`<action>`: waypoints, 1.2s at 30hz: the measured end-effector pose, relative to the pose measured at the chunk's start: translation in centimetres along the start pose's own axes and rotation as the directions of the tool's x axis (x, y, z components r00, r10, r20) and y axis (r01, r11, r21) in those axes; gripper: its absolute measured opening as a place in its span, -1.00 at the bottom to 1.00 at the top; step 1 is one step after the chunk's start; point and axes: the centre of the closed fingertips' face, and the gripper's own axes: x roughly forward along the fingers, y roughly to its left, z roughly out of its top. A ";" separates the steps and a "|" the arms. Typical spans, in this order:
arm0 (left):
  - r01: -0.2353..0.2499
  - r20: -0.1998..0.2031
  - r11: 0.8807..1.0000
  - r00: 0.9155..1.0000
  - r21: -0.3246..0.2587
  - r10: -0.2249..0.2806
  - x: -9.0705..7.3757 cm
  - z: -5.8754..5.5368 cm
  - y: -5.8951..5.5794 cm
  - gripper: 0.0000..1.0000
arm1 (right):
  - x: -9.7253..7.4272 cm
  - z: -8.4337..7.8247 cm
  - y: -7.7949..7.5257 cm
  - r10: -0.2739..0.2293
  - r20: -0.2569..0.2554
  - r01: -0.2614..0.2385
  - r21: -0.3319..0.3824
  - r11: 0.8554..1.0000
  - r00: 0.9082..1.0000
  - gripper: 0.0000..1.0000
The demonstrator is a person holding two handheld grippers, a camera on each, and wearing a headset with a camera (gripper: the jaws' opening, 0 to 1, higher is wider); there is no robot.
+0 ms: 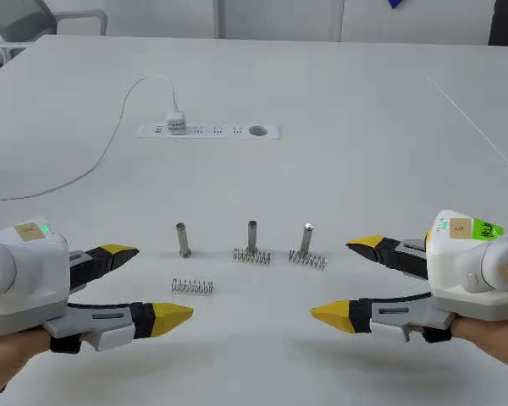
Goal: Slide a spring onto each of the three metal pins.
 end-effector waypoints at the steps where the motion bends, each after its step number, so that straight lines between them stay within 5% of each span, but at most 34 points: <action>1: 0.000 0.001 1.000 1.000 -0.002 0.000 0.0 -0.1 -0.1 0.54 | 0.1 0.0 0.1 0.002 -0.001 -0.002 -0.003 1.000 1.000 0.33; 10: -0.002 -0.003 1.000 1.000 -0.026 0.002 -0.4 -1.2 -0.3 0.54 | 1.0 0.3 1.3 0.048 -0.028 -0.050 -0.037 0.998 0.998 0.28; 36: 0.005 -0.014 1.000 1.000 -0.019 -0.005 -0.5 -1.5 -0.8 0.51 | 6.2 2.0 4.6 0.179 -0.102 -0.191 -0.133 0.972 0.979 -0.14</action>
